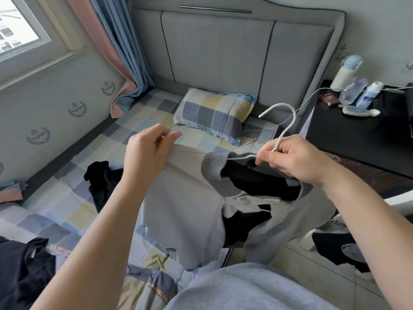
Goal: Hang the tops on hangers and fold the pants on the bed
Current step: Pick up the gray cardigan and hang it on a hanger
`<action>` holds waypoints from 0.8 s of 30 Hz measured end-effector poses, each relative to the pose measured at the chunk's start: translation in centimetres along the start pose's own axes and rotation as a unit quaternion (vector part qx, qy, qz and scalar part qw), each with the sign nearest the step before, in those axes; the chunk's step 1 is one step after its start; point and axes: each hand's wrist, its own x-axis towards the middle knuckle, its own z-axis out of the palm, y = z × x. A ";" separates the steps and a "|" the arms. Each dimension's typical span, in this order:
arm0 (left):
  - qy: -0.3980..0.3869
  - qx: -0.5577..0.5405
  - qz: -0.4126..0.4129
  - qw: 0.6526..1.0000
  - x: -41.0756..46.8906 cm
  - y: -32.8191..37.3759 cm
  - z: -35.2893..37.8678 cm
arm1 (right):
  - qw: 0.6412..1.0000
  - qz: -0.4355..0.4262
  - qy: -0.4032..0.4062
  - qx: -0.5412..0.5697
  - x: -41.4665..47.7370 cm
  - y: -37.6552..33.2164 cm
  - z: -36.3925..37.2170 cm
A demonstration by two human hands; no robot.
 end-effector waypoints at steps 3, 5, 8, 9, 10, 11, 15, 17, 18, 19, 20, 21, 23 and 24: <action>-0.036 -0.002 -0.105 0.994 0.5 -0.5 0.1 | 0.999 -0.039 0.006 0.036 -0.3 0.0 0.5; -0.078 -0.004 -0.123 0.989 0.1 -0.9 0.4 | 0.997 -0.063 0.046 0.025 -0.4 0.1 0.4; -0.128 -0.040 -0.107 0.985 -0.8 -0.4 0.6 | 0.994 -0.079 0.071 0.004 -0.6 0.3 0.9; -0.154 -0.056 -0.084 0.983 -1.0 0.0 0.8 | 0.994 -0.081 0.072 -0.004 -0.7 0.3 1.2; -0.185 -0.063 -0.056 0.979 -1.2 0.6 1.0 | 0.994 -0.083 0.073 -0.013 -0.6 0.3 1.5; -0.218 -0.062 -0.032 0.974 -1.3 1.2 1.2 | 0.993 -0.087 0.073 -0.025 -0.6 0.3 1.8; -0.301 -0.057 -0.029 0.951 -1.4 2.9 1.4 | 0.990 -0.103 0.075 -0.059 -0.5 -0.1 2.4; -0.335 -0.062 -0.048 0.939 -1.3 3.2 1.1 | 0.989 -0.107 0.078 -0.067 -0.7 -0.2 2.3; -0.351 -0.064 -0.050 0.933 -1.3 3.4 1.1 | 0.988 -0.109 0.082 -0.071 -0.7 -0.2 2.3; -0.365 -0.059 -0.048 0.928 -1.3 3.6 1.1 | 0.987 -0.110 0.087 -0.076 -0.8 -0.2 2.3; -0.377 -0.045 -0.043 0.924 -1.3 3.7 1.2 | 0.987 -0.109 0.091 -0.081 -0.7 -0.1 2.4; -0.387 -0.028 -0.036 0.921 -1.4 3.8 1.3 | 0.986 -0.107 0.094 -0.086 -0.7 0.0 2.4; -0.378 -0.020 -0.021 0.926 -1.6 4.0 1.6 | 0.986 -0.106 0.096 -0.089 -0.9 0.1 2.4; -0.354 -0.034 -0.012 0.935 -1.8 4.0 1.7 | 0.986 -0.105 0.097 -0.089 -0.9 0.0 2.4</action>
